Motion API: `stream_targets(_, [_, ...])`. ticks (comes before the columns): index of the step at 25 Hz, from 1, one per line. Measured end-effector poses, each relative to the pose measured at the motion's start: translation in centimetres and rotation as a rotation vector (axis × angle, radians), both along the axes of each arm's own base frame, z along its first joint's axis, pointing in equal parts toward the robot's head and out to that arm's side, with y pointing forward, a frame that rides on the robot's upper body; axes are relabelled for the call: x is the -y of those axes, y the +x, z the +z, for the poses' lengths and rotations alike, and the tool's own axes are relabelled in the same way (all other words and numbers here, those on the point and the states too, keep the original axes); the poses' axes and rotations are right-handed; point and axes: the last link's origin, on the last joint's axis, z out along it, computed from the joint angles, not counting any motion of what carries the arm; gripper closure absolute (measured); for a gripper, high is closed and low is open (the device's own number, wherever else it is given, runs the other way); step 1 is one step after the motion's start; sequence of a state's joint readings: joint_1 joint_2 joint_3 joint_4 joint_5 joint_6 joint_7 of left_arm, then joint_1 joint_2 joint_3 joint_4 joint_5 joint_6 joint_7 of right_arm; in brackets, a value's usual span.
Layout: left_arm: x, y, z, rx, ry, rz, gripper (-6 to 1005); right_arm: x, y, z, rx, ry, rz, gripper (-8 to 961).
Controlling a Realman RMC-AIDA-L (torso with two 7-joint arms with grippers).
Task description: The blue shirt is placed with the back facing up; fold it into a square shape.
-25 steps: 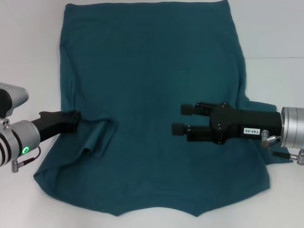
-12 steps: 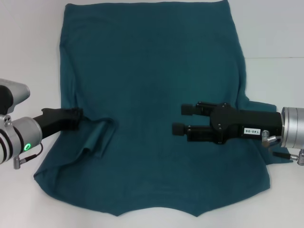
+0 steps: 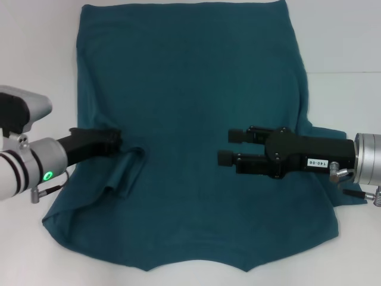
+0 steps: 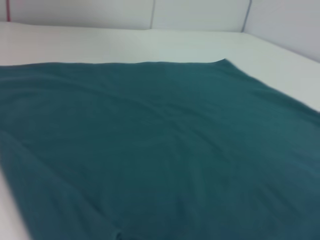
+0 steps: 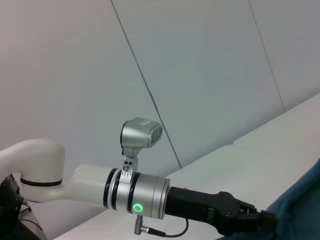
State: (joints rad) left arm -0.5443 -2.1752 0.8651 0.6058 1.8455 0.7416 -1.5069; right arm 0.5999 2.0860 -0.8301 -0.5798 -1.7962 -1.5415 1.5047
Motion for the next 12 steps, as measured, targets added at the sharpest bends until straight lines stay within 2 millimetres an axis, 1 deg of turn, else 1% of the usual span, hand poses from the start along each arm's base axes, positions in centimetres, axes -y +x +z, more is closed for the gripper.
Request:
stream_targets(1, [-0.1, 0.8, -0.4, 0.012, -0.018, -0.022, 953, 0.0, 0.0, 0.0, 0.0, 0.0, -0.001, 159])
stream_targets(2, [-0.2, 1.0, -0.5, 0.015, -0.023, -0.028, 953, 0.0, 0.0, 0.0, 0.0, 0.001, 0.0, 172])
stream_targets(7, [-0.5, 2.3, -1.1, 0.033, -0.043, -0.066, 949, 0.0, 0.1, 0.0, 0.003, 0.006, 0.006, 170])
stream_targets(12, [-0.9, 3.2, -1.2, 0.058, -0.039, -0.078, 944, 0.2, 0.2, 0.0, 0.003, 0.006, 0.003, 168])
